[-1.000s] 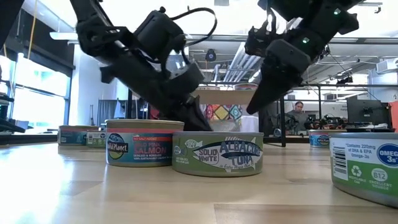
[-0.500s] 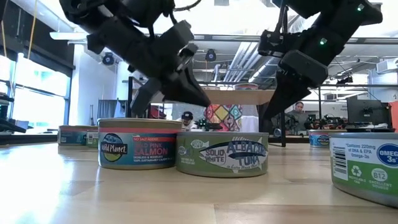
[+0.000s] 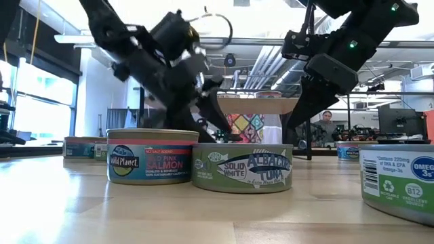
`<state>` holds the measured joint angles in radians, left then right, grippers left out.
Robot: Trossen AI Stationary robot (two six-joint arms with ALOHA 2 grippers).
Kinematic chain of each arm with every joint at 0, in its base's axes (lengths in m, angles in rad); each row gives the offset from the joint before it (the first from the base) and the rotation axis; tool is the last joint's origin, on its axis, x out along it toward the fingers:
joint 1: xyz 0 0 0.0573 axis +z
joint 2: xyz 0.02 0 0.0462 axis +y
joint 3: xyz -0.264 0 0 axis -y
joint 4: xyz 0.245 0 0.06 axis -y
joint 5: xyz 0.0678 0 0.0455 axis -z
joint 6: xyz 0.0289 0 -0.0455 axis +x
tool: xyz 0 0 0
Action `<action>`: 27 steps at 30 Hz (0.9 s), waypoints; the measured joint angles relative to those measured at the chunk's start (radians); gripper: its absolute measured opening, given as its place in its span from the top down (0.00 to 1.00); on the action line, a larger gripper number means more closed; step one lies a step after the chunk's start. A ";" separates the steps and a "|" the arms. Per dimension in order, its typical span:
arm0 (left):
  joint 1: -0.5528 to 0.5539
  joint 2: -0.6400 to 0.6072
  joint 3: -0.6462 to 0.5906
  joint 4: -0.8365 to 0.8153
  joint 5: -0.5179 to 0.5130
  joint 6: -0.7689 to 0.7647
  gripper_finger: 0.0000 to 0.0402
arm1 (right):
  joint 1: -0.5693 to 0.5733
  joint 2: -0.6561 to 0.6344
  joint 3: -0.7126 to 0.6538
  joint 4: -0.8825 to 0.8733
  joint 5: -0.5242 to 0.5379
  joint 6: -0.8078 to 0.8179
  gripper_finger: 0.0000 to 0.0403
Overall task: Stack canned seafood by type on shelf
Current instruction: Put the top right light green tuna can on the shelf aligned with the other light green can
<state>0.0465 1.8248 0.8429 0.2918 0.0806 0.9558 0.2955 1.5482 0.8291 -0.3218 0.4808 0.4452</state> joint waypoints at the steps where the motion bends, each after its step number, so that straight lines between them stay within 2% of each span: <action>1: 0.013 0.017 0.000 0.014 0.006 0.012 0.48 | 0.000 0.000 0.000 0.003 0.000 0.000 0.72; 4: 0.041 0.063 0.000 0.029 0.033 0.072 0.43 | 0.000 0.000 0.000 0.007 0.000 -0.005 0.72; 7: 0.052 0.104 0.003 0.081 0.052 0.098 0.46 | 0.000 0.000 0.000 0.012 0.002 -0.018 0.72; 10: 0.052 0.138 0.006 0.112 0.061 0.105 0.55 | 0.000 0.000 0.000 0.022 0.023 -0.027 0.72; 19: 0.051 0.183 0.008 0.194 0.067 0.060 0.94 | -0.003 0.000 0.000 0.054 0.034 -0.062 0.72; 21: 0.048 0.185 0.007 0.217 0.066 0.026 0.98 | -0.003 0.000 0.000 0.054 0.034 -0.062 0.72; 27: 0.026 0.188 0.004 0.245 0.056 0.023 1.00 | 0.001 0.000 0.000 0.049 0.029 -0.064 0.72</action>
<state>0.0725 2.0132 0.8467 0.5368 0.1364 0.9787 0.2968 1.5482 0.8291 -0.2723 0.5096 0.3813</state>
